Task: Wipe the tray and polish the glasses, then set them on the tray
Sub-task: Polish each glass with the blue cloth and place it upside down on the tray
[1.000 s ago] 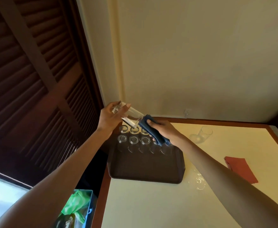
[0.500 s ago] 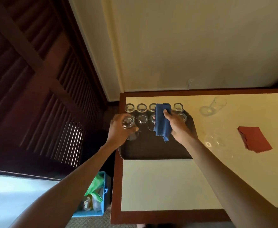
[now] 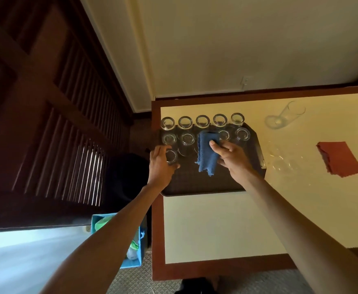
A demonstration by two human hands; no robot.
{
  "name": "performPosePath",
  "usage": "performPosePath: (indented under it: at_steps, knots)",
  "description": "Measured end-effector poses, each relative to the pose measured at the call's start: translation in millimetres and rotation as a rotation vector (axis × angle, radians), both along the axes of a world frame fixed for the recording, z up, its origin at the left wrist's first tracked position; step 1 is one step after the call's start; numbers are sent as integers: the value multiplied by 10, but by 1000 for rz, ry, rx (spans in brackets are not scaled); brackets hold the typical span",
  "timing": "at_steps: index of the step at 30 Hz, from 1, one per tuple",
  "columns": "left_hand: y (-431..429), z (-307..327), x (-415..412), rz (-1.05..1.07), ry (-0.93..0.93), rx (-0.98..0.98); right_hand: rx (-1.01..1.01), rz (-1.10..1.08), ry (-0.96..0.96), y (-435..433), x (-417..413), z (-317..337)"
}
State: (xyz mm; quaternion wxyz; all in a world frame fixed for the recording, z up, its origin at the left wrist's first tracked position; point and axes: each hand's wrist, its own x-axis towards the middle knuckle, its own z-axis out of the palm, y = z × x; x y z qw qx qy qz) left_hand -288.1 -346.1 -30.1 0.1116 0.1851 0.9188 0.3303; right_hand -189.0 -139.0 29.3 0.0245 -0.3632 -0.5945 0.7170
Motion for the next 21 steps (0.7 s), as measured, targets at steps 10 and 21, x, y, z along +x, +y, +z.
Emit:
performPosePath:
  at_steps: [10,21]
  knots:
    - [0,-75,12,-7,9,4,-74,0,-14,-74,-84,-59]
    - [-26,238,-7,-31,65,-29,-55,151,-79,-75,-39,220]
